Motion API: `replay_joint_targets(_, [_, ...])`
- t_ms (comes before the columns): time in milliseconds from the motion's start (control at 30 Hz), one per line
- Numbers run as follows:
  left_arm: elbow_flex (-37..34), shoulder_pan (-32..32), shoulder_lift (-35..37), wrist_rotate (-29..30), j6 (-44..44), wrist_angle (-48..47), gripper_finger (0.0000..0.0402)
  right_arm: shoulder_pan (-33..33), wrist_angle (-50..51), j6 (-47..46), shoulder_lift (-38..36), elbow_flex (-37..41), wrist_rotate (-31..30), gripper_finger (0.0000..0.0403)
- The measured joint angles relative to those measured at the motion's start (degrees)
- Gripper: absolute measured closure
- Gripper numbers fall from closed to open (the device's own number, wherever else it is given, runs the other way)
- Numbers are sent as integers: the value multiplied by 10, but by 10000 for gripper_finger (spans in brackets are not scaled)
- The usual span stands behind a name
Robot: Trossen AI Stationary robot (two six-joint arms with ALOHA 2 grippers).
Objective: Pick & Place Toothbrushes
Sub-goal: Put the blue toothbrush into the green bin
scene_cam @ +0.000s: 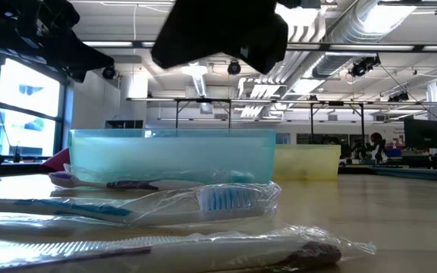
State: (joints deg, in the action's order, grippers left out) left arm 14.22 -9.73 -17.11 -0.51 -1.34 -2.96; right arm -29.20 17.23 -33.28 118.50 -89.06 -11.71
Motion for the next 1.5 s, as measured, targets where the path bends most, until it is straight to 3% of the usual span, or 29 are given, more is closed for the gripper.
replay_joint_targets(167, [0, 0, 0, 1, 0, -1, 402, 0, 11, 5, 1, 0, 1, 380])
replay_joint_targets(433, [0, 0, 0, 1, 0, -1, 402, 0, 24, 6, 11, 0, -1, 284])
replay_joint_targets(600, [-1, 0, 0, 1, 0, -1, 402, 0, 12, 3, 42, 1, 14, 253])
replay_joint_targets(800, [-1, 0, 0, 1, -1, -2, 402, 8, -18, 3, 59, 1, 47, 252])
replay_joint_targets(1167, [-1, 0, 0, 1, -4, -2, 402, 24, 14, 18, 69, 2, 46, 257])
replay_joint_targets(1500, [-1, 0, 0, 0, -5, -6, 402, 25, -19, 3, 106, -2, 71, 257])
